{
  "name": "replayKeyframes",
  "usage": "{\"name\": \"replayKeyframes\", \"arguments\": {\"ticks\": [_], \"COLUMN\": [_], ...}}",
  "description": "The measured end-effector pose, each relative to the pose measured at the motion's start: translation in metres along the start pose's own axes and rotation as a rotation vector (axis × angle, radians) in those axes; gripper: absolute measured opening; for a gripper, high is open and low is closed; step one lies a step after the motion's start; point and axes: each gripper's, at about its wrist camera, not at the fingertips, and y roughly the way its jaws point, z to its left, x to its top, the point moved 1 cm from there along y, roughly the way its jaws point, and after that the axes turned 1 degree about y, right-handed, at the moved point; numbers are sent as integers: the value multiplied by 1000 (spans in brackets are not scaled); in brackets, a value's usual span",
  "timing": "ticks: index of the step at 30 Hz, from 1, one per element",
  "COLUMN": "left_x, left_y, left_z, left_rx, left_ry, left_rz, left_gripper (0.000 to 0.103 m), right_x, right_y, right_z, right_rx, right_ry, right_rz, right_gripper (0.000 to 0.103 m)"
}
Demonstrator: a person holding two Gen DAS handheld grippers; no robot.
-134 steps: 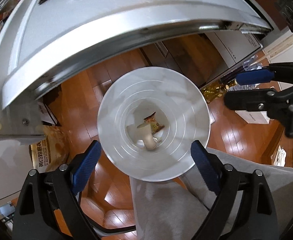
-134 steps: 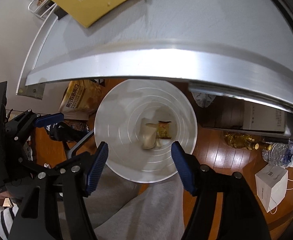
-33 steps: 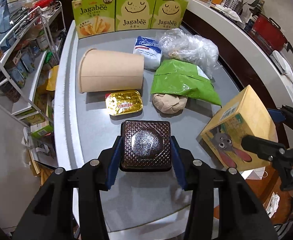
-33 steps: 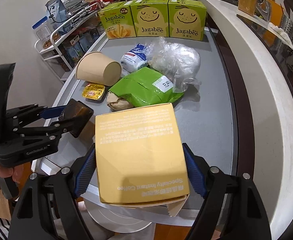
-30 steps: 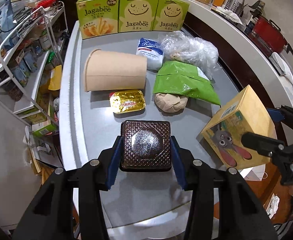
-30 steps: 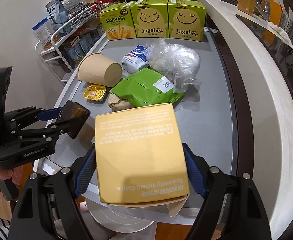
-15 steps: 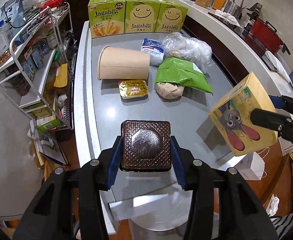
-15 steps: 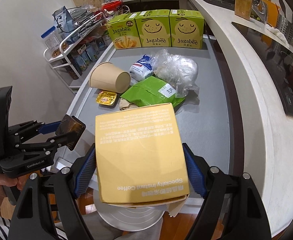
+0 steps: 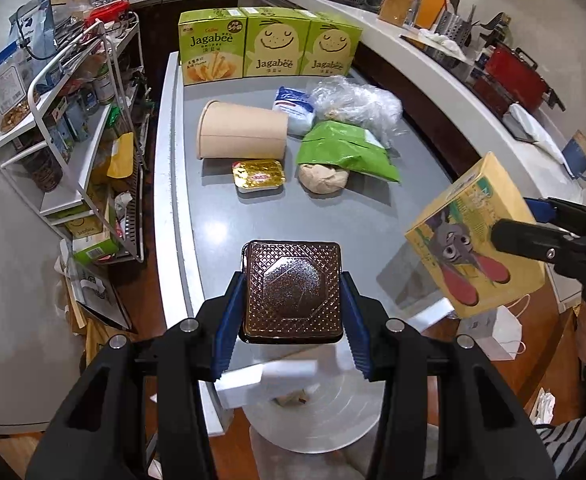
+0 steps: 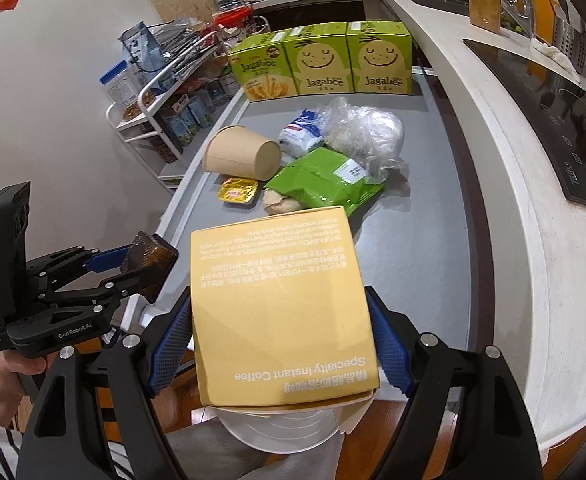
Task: Collect trash
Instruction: 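Carry the brown box in left tool and coffee box in right tool over the bin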
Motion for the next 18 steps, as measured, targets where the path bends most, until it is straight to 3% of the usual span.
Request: {"name": "replayKeyframes", "arguments": {"ticks": [9,18], "left_x": [-25,-62], "left_y": [-11,-11], "left_z": [-9,-20], "left_rx": [-23,-52], "left_ry": [31,57], "left_rz": [30,110], "left_gripper": [48,48], "right_x": [-33,-69], "right_y": [-3,-2], "right_z": [15,17], "right_rx": [28,31], "right_ry": [-55,-70], "right_rz": [80,171], "right_gripper": [78,78]}}
